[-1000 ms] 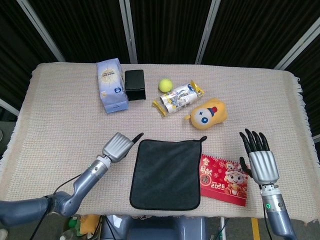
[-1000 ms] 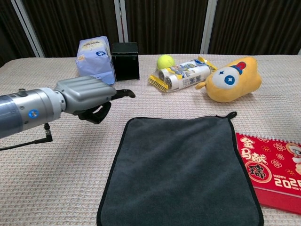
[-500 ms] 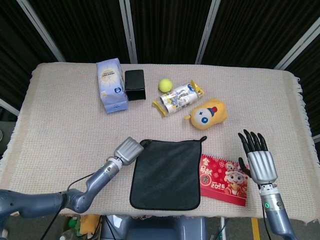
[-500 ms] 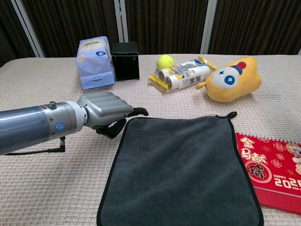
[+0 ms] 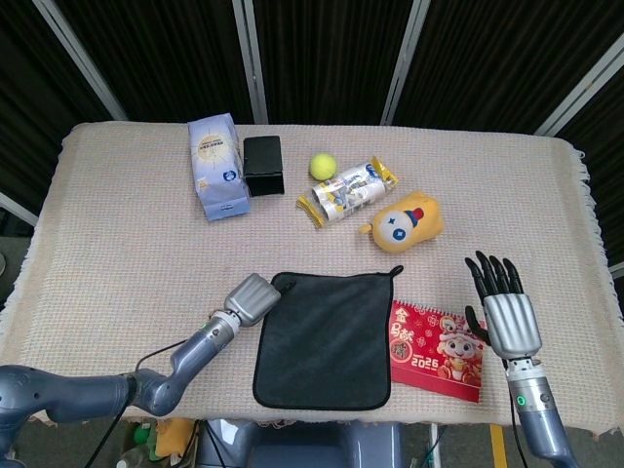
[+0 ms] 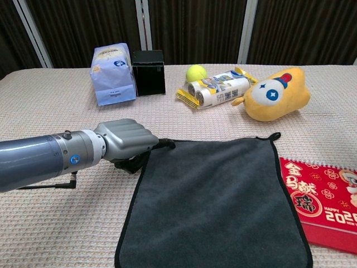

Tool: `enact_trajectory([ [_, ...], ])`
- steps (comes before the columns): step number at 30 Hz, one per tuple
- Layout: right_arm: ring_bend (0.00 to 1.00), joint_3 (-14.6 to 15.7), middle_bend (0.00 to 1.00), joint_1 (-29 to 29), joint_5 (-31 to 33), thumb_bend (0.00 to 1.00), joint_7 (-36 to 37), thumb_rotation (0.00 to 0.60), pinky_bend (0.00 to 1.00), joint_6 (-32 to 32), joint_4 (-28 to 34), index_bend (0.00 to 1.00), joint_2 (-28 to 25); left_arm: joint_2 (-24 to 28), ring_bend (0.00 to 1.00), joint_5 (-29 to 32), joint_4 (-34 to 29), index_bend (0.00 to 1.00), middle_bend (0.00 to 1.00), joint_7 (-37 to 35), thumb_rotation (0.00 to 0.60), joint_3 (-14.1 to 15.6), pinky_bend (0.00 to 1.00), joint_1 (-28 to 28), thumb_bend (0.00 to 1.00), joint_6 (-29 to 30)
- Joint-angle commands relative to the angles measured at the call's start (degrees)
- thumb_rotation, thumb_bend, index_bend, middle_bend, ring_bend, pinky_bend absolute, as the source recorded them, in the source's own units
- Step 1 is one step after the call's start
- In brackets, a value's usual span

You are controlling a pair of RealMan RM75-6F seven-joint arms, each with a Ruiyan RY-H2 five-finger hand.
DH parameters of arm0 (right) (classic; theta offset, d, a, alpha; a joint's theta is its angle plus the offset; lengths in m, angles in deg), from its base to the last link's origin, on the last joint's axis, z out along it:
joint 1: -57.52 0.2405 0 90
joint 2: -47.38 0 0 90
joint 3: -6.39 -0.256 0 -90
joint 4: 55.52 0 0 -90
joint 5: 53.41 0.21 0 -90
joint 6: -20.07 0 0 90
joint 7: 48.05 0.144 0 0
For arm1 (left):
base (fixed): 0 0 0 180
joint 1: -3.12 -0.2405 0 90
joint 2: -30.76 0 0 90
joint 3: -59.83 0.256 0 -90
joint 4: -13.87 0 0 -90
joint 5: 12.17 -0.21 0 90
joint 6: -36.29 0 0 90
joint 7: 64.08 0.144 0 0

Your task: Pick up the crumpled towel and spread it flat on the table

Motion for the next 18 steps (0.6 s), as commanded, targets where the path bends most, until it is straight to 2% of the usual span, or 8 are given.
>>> enact_trajectory([
  [1, 0.0, -0.22, 0.02, -0.02, 0.16, 0.5, 0.1, 0.6, 0.04, -0.11, -0.09, 0.0, -0.02, 0.2, 0.7, 0.48, 0.2, 0.08, 0.77, 0.05, 0.6, 0.48, 0.73, 0.13, 0.96, 0.38],
  [18, 0.0, -0.51, 0.02, -0.4, -0.28, 0.5, 0.68, 0.6, 0.04, -0.25, 0.62, 0.0, -0.34, 1.78, 0.7, 3.29, 1.77, 0.09, 0.77, -0.65, 0.6, 2.33, 0.73, -0.1, 0.96, 1.65],
])
